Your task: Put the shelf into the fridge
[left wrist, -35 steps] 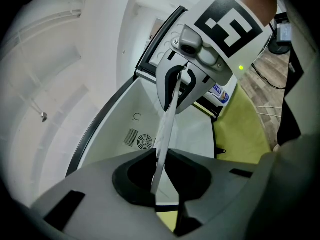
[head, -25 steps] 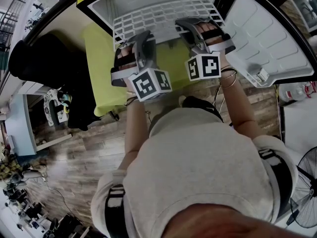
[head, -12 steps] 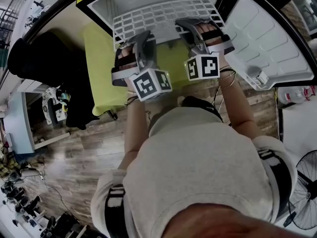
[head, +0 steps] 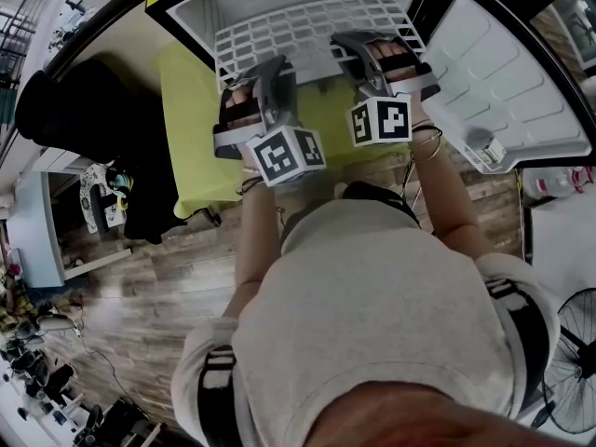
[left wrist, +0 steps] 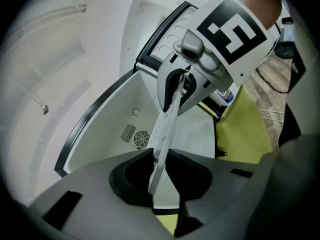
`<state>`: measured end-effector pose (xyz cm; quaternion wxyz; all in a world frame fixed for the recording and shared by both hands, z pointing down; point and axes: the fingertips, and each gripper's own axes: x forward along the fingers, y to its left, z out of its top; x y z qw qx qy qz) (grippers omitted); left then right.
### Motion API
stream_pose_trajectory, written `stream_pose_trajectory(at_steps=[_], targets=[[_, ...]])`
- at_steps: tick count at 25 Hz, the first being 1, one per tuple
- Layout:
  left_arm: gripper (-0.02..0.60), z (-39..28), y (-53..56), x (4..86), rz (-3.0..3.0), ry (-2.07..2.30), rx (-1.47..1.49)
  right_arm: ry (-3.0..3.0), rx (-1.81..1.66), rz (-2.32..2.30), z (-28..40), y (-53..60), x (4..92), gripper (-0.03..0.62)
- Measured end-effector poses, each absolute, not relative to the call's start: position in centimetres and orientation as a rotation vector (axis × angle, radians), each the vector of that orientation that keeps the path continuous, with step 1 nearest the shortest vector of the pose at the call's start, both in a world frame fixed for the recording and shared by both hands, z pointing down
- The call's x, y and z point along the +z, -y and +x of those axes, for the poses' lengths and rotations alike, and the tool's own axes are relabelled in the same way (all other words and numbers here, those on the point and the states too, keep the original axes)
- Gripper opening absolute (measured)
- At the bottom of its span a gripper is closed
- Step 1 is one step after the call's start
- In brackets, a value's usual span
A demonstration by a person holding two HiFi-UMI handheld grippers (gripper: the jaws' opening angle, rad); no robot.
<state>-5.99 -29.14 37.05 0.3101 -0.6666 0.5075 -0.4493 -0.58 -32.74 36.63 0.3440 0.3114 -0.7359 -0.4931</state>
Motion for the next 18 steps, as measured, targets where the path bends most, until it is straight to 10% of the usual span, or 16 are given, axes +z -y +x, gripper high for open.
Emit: stream_pose_trajectory(at_steps=[18], targets=[[0.081,-6.6,33.0,37.7,-1.794,-1.353,-1.178,1.918,-1.227,0.822,-1.5,36.9,37.1,0.071]])
